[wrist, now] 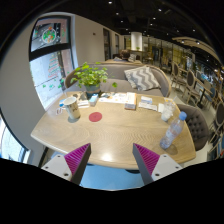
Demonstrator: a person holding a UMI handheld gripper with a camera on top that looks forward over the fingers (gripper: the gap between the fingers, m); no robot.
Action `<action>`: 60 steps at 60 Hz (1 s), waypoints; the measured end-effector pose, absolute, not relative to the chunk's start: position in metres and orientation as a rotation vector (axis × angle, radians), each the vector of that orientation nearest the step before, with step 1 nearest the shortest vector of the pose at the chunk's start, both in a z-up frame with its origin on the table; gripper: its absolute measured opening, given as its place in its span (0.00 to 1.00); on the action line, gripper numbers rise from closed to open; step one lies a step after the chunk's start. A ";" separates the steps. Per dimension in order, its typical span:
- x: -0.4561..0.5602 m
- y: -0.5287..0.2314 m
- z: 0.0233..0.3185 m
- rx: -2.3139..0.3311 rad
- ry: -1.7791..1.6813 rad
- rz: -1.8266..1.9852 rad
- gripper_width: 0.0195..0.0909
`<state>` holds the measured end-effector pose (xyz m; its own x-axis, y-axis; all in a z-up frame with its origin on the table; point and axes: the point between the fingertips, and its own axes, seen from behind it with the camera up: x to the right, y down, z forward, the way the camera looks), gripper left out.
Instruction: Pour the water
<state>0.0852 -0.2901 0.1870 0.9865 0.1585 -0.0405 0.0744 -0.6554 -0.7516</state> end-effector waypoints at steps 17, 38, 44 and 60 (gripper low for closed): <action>0.243 -0.277 0.123 -2.280 -0.070 0.041 0.92; 0.339 -0.185 0.091 -2.163 0.004 0.017 0.93; 0.350 -0.156 0.079 -2.148 0.020 0.004 0.91; 0.349 -0.119 0.066 -2.103 -0.003 0.017 0.45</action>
